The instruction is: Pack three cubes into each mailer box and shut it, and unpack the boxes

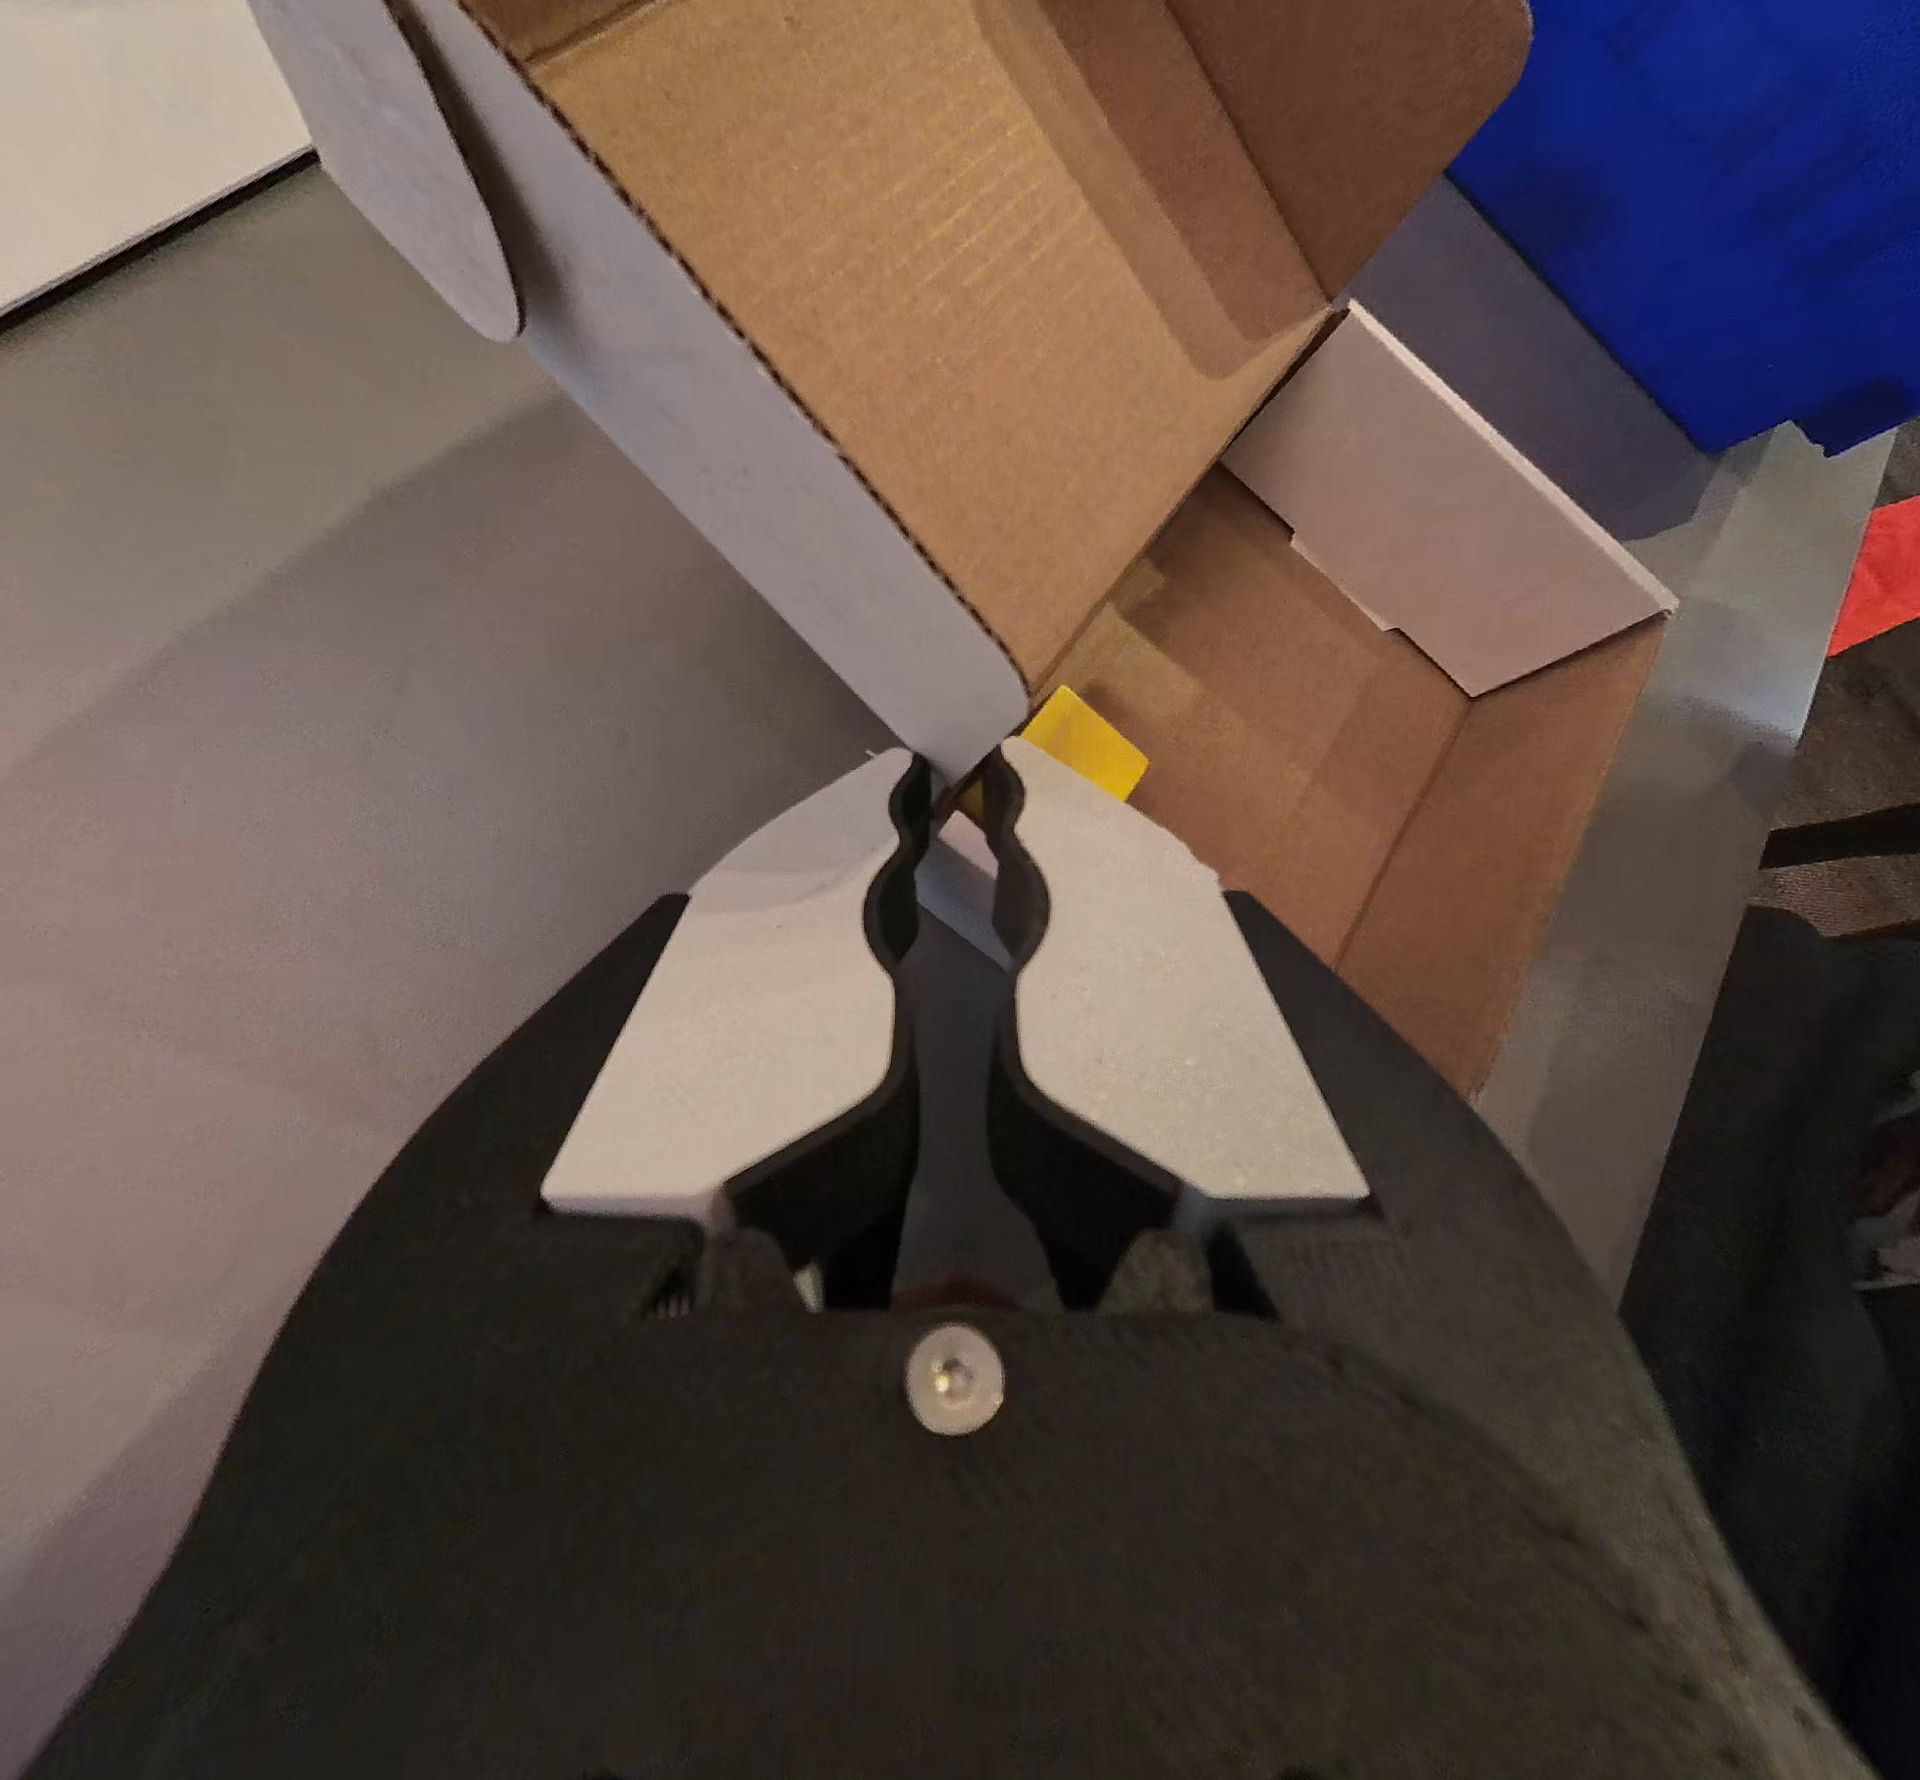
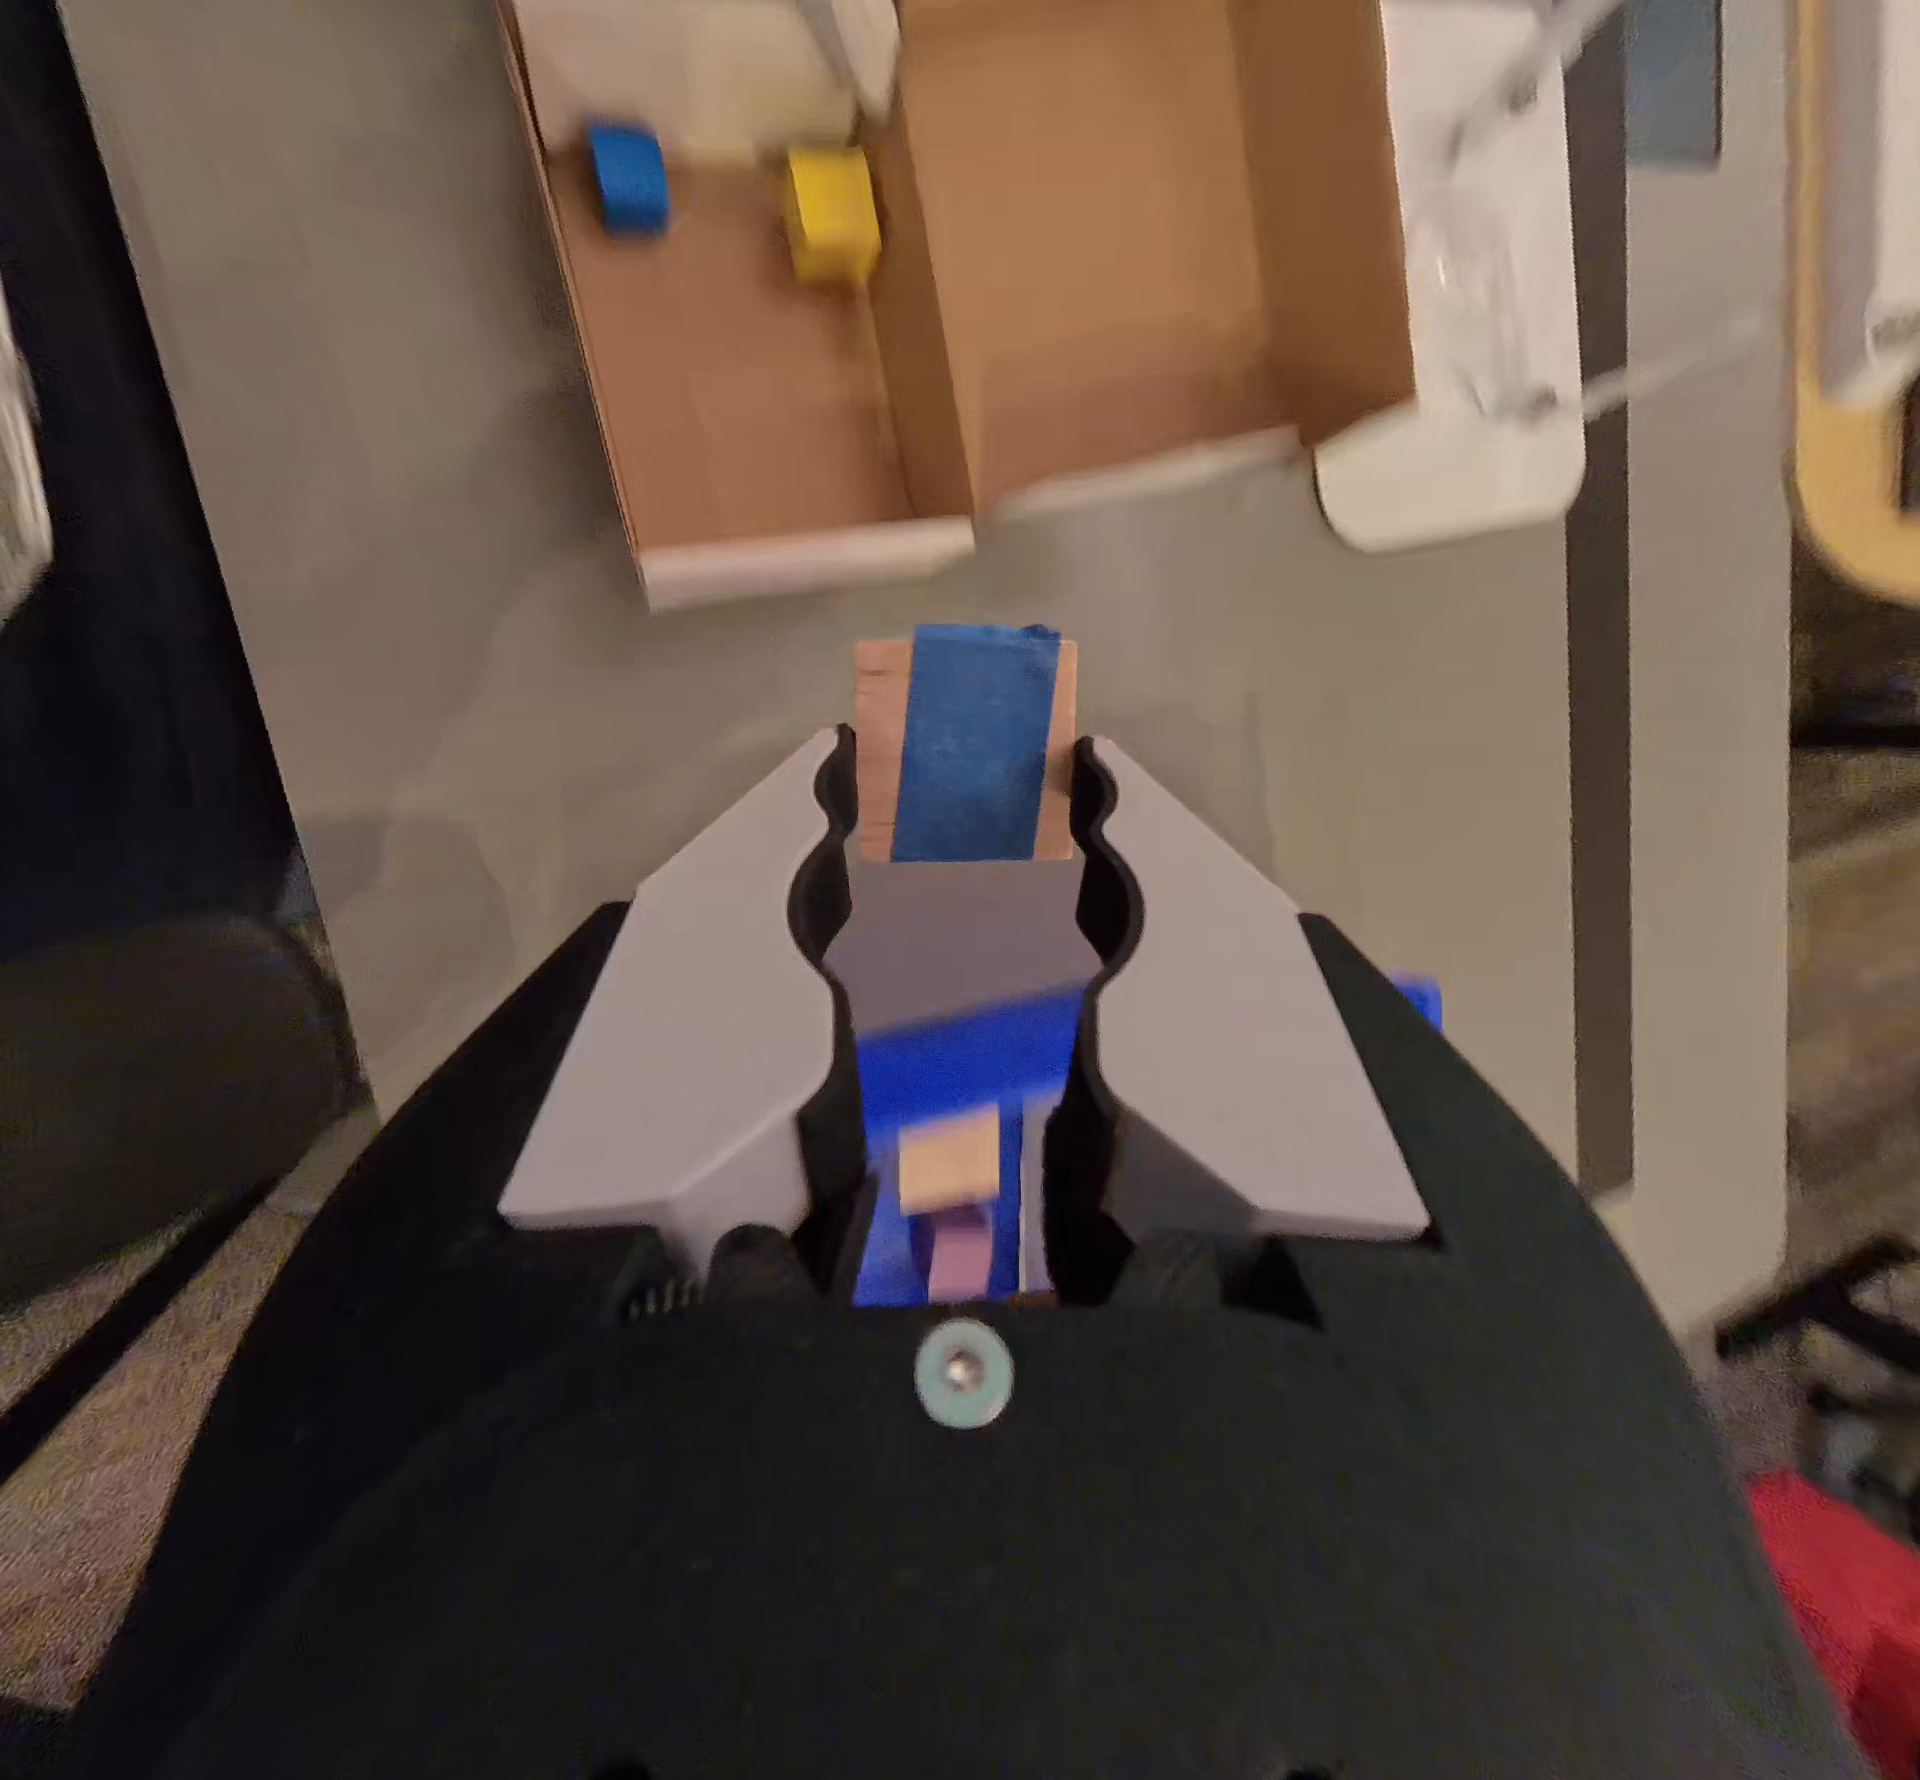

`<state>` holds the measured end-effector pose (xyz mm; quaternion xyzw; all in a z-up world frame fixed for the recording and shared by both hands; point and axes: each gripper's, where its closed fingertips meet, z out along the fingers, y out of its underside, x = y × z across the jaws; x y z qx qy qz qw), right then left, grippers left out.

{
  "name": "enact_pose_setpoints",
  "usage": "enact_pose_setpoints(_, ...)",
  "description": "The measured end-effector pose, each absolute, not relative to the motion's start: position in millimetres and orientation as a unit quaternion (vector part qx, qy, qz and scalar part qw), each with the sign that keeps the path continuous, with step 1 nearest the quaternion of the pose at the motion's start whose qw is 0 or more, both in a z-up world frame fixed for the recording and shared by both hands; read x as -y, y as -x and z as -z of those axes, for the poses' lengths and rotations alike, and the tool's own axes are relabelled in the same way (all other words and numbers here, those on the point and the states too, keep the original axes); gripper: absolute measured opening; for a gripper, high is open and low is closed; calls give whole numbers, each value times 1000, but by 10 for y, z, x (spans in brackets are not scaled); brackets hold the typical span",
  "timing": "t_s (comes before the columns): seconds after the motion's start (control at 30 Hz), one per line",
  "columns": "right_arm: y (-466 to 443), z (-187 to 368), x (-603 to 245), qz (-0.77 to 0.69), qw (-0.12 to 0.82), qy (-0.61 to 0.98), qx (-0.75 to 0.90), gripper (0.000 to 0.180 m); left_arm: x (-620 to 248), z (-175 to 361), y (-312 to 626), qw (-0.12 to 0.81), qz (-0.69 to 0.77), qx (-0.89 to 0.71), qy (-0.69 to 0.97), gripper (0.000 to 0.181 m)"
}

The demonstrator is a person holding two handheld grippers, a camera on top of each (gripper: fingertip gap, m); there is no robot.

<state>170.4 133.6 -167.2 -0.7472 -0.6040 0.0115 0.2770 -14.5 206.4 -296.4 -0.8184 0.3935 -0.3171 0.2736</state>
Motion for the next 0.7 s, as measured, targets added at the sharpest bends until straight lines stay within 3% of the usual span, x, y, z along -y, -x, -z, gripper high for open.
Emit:
enact_pose_setpoints(0.3, -3054, 1985, -814, 22, 172, 805, 567, 39, -2068, 2964, 140, 272, 315, -391, 820, 9)
enact_pose_setpoints(0.7, -3177, 2943, -660, -13, 96, 798, 594, 39, -2066, 2963, 140, 274, 316, -390, 821, 9)
